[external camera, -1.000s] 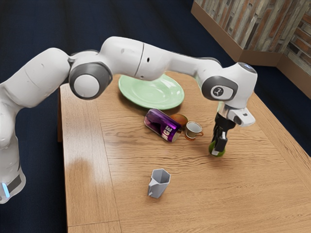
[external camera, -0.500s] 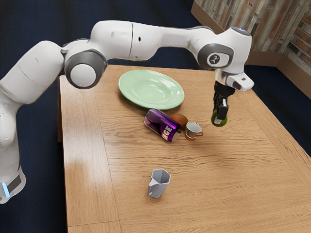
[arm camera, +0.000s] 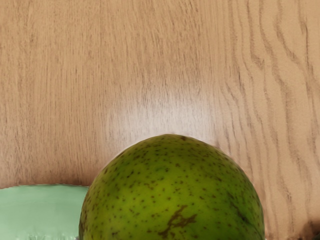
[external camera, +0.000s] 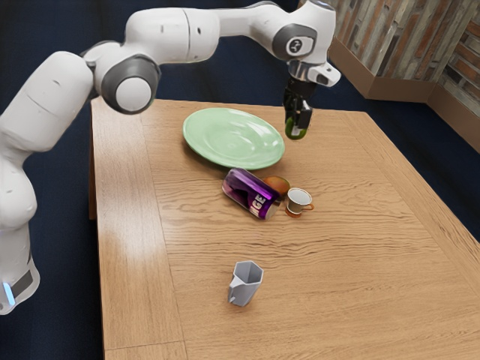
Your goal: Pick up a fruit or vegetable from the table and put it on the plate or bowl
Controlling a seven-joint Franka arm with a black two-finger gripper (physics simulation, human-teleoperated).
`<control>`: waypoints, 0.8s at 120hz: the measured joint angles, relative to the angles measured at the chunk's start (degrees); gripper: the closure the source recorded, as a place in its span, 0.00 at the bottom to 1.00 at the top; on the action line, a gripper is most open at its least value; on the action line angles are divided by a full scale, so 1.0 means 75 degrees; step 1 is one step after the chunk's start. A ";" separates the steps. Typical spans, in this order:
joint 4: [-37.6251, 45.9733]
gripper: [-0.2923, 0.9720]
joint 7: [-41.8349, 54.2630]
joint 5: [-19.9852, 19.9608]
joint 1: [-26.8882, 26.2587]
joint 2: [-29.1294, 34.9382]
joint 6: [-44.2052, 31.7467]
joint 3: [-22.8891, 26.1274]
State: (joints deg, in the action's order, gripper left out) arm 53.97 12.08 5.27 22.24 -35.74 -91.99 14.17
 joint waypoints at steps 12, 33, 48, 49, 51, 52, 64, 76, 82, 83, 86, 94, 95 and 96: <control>0.0000 0.56 0.0009 0.0005 0.0215 0.0000 0.0048 -0.0045; 0.0025 0.55 0.0023 0.0007 0.0462 -0.0057 0.0217 -0.0271; 0.0078 0.56 0.0033 0.0013 0.0719 -0.0085 0.0575 -0.0399; 0.0082 0.56 0.0033 0.0013 0.0725 -0.0087 0.0596 -0.0406; 0.0088 0.56 0.0034 0.0013 0.0733 -0.0092 0.0636 -0.0419; 0.0092 0.56 0.0035 0.0013 0.0735 -0.0095 0.0655 -0.0424; 0.0145 0.56 0.0039 0.0024 0.0646 -0.0110 0.0897 -0.0450; 0.0172 0.56 0.0041 0.0101 0.0493 -0.0096 0.1265 -0.0450; 0.0271 0.50 0.0041 0.0114 0.0521 -0.0097 0.1453 -0.0456; 0.0284 0.49 0.0040 0.0114 0.0526 -0.0097 0.1491 -0.0458; 0.0313 0.46 0.0031 0.0110 0.0536 -0.0092 0.1639 -0.0463; 0.0333 0.38 -0.0021 0.0106 0.0515 -0.0050 0.2029 -0.0459; 0.0328 0.37 -0.0027 0.0107 0.0507 -0.0041 0.2069 -0.0454; 0.0322 0.36 -0.0033 0.0108 0.0496 -0.0023 0.2108 -0.0451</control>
State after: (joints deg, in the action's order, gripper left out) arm 56.38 11.83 6.08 25.96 -35.91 -76.17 10.79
